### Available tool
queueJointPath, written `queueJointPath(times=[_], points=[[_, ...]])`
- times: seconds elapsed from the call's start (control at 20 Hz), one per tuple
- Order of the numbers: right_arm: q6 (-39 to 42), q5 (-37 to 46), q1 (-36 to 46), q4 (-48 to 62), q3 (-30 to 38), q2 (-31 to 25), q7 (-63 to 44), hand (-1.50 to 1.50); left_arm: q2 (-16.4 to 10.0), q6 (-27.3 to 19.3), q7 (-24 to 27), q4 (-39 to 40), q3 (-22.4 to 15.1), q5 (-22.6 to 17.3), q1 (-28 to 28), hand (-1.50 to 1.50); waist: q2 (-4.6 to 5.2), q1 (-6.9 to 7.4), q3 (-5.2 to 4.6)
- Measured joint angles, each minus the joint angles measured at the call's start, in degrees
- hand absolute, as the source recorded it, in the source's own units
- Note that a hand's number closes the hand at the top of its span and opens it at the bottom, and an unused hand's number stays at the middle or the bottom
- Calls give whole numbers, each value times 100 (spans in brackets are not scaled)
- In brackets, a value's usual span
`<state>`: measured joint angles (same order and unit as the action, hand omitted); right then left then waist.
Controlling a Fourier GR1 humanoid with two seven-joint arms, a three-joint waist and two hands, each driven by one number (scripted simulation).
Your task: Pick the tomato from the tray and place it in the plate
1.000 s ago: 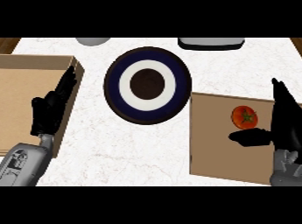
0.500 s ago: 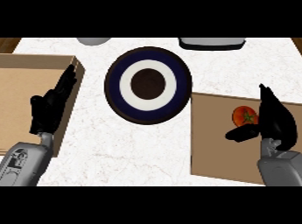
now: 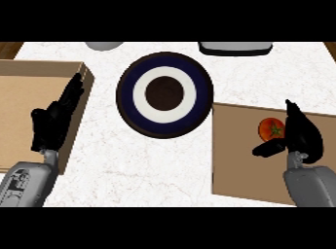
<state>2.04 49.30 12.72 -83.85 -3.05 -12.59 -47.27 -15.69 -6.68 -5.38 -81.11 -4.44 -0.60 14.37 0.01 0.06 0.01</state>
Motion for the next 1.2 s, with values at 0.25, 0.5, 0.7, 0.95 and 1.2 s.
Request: queueJointPath(times=[0.25, 0.5, 0.7, 0.95, 1.2], points=[[-139, 139, -45, 201, 104, 18, 286, 150, 179, 67, 69, 96, 108, 199, 2, 0, 0, -5, 0], [-521, 396, -155, 291, 183, -25, 644, 150, 182, 222, 15, 13, 277, 256, -4, 0, -15, -6, -16], [-661, 562, -77, 398, 253, 11, 729, 150, 275, 314, -20, -175, 297, 342, -172, 0, -15, -2, -16], [-967, 763, -79, 335, 292, 24, 909, 150, 350, 355, 58, -44, 403, 430, -119, 0, -6, -9, -6], [-590, 329, -669, -173, 65, 29, 1480, 150, 350, 398, -128, -67, 467, 420, 15, 0, -24, -43, -23]])
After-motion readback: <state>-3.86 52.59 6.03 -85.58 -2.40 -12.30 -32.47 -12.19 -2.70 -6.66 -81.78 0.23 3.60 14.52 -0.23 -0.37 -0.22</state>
